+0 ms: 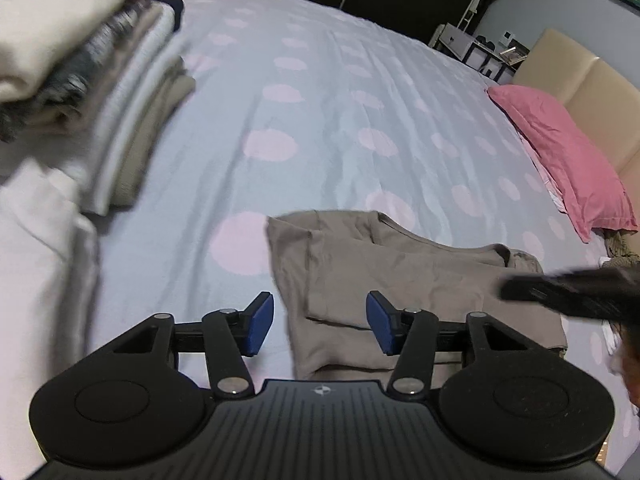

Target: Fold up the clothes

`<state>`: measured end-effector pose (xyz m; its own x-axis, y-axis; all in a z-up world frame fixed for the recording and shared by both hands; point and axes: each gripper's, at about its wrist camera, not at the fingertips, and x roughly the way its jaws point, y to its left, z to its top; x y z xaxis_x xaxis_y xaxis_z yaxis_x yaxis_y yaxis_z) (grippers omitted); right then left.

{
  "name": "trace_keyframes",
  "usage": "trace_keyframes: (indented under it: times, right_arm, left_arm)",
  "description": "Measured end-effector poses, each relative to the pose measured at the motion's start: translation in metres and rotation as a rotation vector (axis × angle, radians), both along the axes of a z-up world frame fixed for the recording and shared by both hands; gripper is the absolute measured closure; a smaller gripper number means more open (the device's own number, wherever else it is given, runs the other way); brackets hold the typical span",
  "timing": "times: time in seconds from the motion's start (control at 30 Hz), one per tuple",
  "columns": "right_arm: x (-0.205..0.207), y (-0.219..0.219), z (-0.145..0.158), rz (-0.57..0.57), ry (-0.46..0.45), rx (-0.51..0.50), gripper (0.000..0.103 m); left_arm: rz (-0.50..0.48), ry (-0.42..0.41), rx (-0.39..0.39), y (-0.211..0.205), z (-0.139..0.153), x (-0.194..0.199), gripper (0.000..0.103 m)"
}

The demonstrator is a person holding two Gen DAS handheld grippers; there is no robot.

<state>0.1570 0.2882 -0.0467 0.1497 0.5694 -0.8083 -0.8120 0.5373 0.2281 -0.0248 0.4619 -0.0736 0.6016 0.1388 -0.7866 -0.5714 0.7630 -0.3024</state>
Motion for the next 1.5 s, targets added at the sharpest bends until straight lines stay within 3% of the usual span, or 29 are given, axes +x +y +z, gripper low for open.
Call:
trace_keyframes:
  times: [0.2,0.4,0.63,0.8,0.9,1.13,1.17,1.23,1.5]
  right_arm:
    - [0.014,-0.11,-0.012,-0.061,-0.102,-0.077,0.085]
    - [0.046,-0.171,-0.032,-0.205,-0.031,-0.072,0.083]
    - [0.052,-0.179,-0.044,-0.181,-0.036,-0.067,0.083]
    - [0.037,-0.179,-0.058,-0.072,-0.165,-0.174,0.083]
    - [0.035,-0.181,-0.067,-0.056,-0.199,-0.208,0.083]
    - [0.045,-0.173,-0.077,-0.08,-0.256,-0.261,0.083]
    - [0.047,-0.173,-0.077,-0.095,-0.246,-0.256,0.084]
    - [0.052,-0.175,-0.075,-0.124,-0.218,-0.241,0.094]
    - [0.059,-0.19,-0.063,-0.224,-0.175,-0.237,0.096]
  left_arm:
    - [0.016,0.051,-0.079,0.0,-0.027,0.021,0.06]
    - [0.12,0.042,-0.2,0.013,-0.046,0.024,0.069]
    - [0.184,0.064,-0.226,0.017,-0.064,0.031,0.072]
    - [0.198,0.037,-0.221,0.018,-0.064,0.035,0.096]
    - [0.192,0.025,-0.219,0.017,-0.062,0.037,0.102]
    - [0.161,-0.001,-0.211,0.013,-0.055,0.041,0.102]
    - [0.161,-0.005,-0.207,0.013,-0.054,0.041,0.103]
    - [0.158,-0.016,-0.198,0.012,-0.049,0.039,0.103]
    - [0.146,-0.027,-0.182,0.001,-0.025,0.024,0.103]
